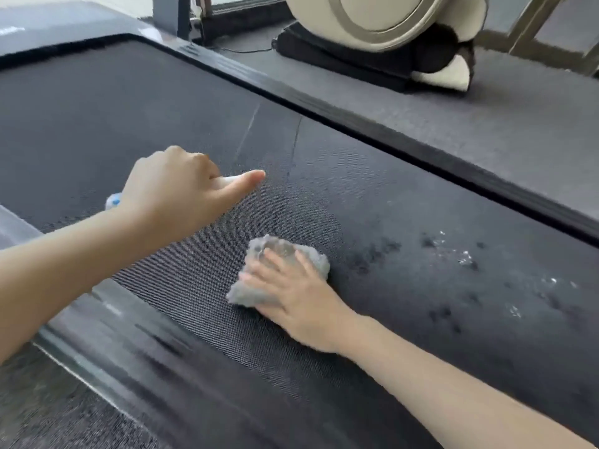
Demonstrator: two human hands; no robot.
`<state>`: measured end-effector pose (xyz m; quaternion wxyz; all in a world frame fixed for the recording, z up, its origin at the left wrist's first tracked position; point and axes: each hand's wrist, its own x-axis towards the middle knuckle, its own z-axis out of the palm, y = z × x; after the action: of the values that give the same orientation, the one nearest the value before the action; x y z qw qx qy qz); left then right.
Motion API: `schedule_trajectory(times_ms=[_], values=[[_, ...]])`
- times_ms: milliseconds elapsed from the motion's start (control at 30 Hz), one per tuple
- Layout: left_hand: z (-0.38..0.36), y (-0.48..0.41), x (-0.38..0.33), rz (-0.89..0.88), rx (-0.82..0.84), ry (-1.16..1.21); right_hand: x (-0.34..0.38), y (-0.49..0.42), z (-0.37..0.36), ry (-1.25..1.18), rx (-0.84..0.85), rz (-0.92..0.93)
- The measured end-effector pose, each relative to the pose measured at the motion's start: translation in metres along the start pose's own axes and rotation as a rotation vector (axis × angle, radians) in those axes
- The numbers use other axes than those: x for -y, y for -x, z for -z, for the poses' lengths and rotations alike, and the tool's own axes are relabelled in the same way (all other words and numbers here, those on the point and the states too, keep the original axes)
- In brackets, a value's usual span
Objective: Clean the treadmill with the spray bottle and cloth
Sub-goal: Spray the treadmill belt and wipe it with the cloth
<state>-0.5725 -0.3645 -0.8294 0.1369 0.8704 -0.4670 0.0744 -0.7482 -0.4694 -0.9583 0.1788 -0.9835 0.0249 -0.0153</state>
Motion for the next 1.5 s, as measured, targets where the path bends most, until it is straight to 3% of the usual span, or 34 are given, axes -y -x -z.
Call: schedule_trajectory(times_ms=[67,233,567,733,867,1033,1167,1367,1500], values=[[0.004,-0.001,-0.005,-0.013,0.011,0.04,0.029,0.028,-0.015,0.044,0.042,0.092],[0.014,0.004,-0.015,-0.074,0.027,0.066,0.043,0.061,-0.005,-0.011,0.12,0.0],[-0.011,0.012,-0.038,-0.097,-0.08,0.092,0.03,0.063,-0.01,0.117,0.016,0.053],[-0.022,0.033,-0.05,-0.04,-0.054,0.046,-0.029,0.06,0.016,0.149,0.103,-0.075],[-0.026,0.039,-0.058,-0.005,-0.036,-0.02,-0.103,0.064,0.043,0.086,0.038,-0.262],[-0.031,0.038,-0.086,0.06,-0.054,-0.018,-0.15,0.068,0.06,0.06,-0.028,-0.318],[-0.032,0.04,-0.11,0.07,-0.043,-0.033,-0.127,0.078,0.051,0.001,-0.09,-0.276],[-0.032,0.037,-0.146,0.016,-0.027,-0.023,-0.05,0.171,0.018,0.015,0.045,0.112],[-0.045,0.05,-0.165,-0.007,0.003,0.009,-0.058,0.235,0.009,0.197,-0.003,0.029]])
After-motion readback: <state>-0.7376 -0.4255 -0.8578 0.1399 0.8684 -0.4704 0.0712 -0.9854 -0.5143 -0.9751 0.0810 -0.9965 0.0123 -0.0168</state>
